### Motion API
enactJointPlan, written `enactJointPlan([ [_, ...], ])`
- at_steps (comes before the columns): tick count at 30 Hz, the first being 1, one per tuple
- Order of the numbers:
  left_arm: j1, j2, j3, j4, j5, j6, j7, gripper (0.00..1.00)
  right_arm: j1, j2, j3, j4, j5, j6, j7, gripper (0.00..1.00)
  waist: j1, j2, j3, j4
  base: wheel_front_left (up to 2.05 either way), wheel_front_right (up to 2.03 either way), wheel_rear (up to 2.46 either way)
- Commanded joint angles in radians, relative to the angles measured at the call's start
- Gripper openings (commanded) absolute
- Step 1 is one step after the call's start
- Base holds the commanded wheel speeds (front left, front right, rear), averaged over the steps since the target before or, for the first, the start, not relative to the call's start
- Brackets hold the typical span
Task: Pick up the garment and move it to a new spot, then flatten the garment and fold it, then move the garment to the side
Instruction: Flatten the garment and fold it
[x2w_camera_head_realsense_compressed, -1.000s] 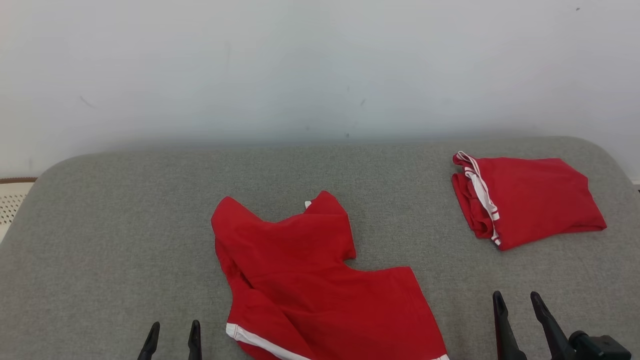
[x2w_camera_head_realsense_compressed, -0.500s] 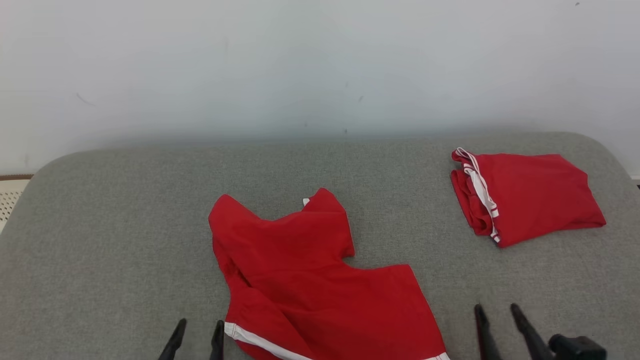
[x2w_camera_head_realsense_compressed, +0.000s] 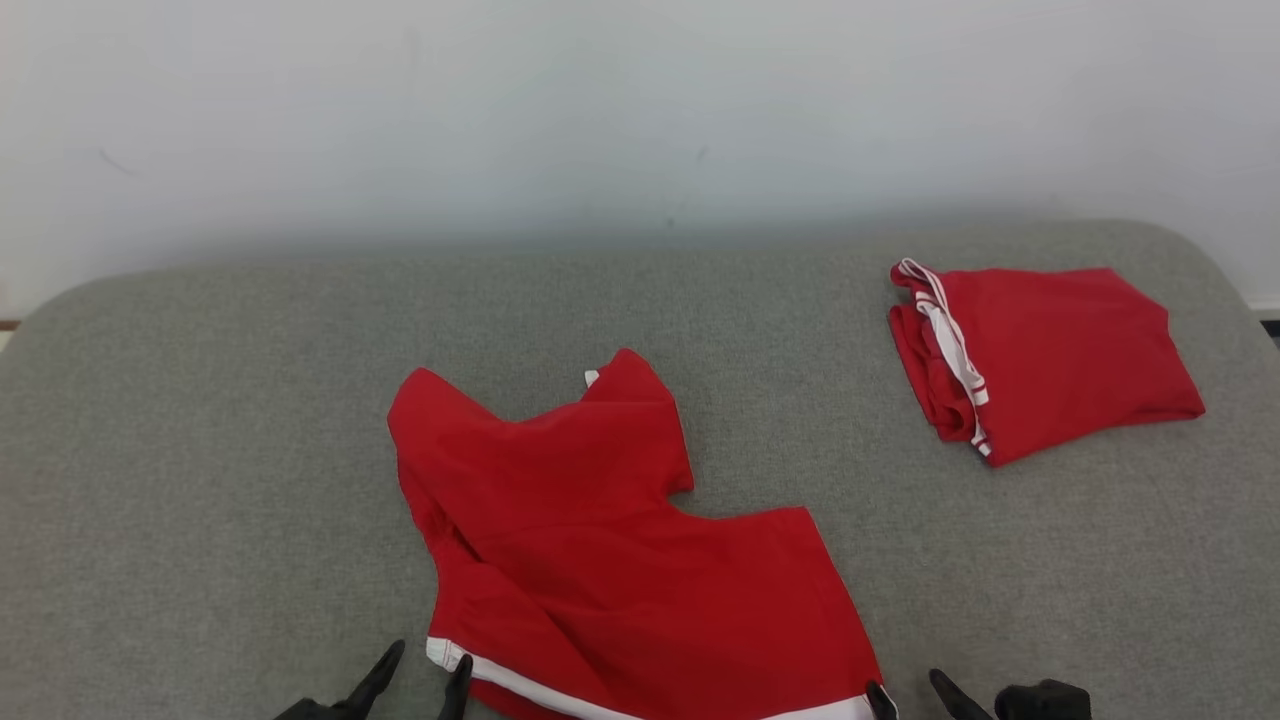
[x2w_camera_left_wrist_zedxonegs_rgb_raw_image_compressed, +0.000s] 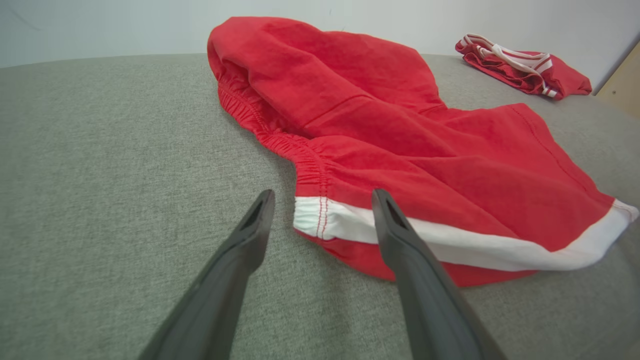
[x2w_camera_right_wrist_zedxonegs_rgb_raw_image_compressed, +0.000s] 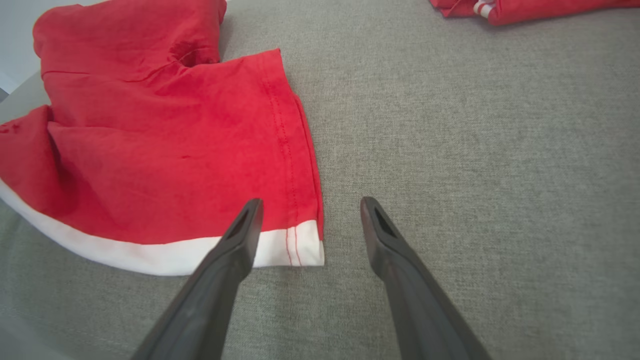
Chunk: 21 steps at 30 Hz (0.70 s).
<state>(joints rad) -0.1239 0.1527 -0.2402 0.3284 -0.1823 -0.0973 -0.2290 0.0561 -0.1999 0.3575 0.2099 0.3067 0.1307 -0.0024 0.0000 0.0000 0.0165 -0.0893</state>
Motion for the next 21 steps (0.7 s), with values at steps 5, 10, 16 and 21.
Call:
enactJointPlan([
  [5, -0.044, 0.021, -0.013, 0.026, 0.004, -0.012, -0.011, 1.00, -0.060, 0.002, 0.046, 0.064, 0.027, 0.000, -0.035, 1.00, 0.0000, 0.0000, 0.053, -0.010, 0.00, 0.00, 0.00],
  [10, -0.071, 0.029, -0.034, 0.053, -0.004, -0.017, 0.002, 1.00, -0.098, 0.011, 0.083, 0.132, 0.048, 0.000, -0.051, 1.00, 0.0000, 0.0000, 0.066, -0.010, 0.00, 0.00, 0.00],
  [16, -0.089, 0.032, -0.054, 0.094, -0.032, -0.023, 0.004, 1.00, -0.125, 0.014, 0.127, 0.221, 0.064, 0.000, -0.054, 1.00, 0.0000, 0.0000, 0.063, -0.016, 0.00, 0.00, 0.00],
  [21, -0.109, 0.035, -0.076, 0.120, -0.040, -0.027, -0.001, 1.00, -0.133, 0.019, 0.144, 0.272, 0.067, 0.000, -0.048, 0.78, 0.0000, 0.0000, 0.056, -0.016, 0.00, 0.00, 0.00],
])
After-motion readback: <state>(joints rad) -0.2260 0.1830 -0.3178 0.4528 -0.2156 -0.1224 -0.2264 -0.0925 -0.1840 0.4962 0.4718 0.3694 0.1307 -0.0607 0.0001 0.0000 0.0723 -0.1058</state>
